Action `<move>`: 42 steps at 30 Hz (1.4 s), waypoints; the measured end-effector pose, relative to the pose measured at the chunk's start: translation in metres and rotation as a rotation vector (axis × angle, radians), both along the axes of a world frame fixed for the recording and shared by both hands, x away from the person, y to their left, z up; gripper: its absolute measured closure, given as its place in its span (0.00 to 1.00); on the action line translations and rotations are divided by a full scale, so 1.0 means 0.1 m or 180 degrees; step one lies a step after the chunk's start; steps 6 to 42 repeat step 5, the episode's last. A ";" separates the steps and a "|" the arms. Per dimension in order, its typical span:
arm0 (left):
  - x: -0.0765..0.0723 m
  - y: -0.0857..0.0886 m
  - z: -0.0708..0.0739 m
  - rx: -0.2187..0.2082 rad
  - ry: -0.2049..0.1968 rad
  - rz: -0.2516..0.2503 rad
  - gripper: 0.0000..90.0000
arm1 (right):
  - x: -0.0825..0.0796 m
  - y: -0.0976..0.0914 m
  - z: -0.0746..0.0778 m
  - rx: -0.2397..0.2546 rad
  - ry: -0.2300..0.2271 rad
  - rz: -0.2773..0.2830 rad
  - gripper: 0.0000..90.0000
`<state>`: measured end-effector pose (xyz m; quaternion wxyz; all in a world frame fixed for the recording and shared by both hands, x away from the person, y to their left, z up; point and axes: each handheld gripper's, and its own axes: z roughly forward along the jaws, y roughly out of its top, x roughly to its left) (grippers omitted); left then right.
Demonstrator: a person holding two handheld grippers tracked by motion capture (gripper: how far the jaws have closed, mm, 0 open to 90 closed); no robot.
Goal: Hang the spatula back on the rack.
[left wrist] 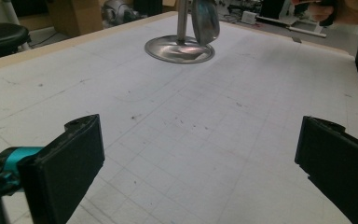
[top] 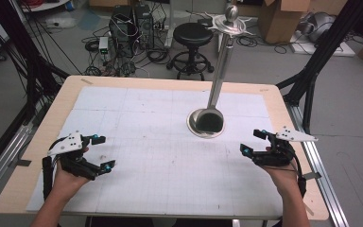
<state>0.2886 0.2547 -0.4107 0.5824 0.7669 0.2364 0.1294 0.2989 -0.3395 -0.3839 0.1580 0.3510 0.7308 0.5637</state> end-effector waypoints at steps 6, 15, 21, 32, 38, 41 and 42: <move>0.03 0.01 -0.01 -0.0036 0.0019 0.0041 0.02 | -0.02 -0.01 -0.02 -0.0004 0.0031 0.0010 0.10; 0.03 0.01 -0.01 -0.0036 0.0019 0.0041 0.02 | -0.02 -0.01 -0.02 -0.0004 0.0031 0.0010 0.10; 0.03 0.01 -0.01 -0.0036 0.0019 0.0041 0.02 | -0.02 -0.01 -0.02 -0.0004 0.0031 0.0010 0.10; 0.03 0.01 -0.01 -0.0036 0.0019 0.0041 0.02 | -0.02 -0.01 -0.02 -0.0004 0.0031 0.0010 0.10; 0.03 0.01 -0.01 -0.0036 0.0019 0.0041 0.02 | -0.02 -0.01 -0.02 -0.0004 0.0031 0.0010 0.10; 0.03 0.01 -0.01 -0.0036 0.0019 0.0041 0.02 | -0.02 -0.01 -0.02 -0.0004 0.0031 0.0010 0.10; 0.03 0.01 -0.01 -0.0036 0.0019 0.0041 0.02 | -0.02 -0.01 -0.02 -0.0004 0.0031 0.0010 0.10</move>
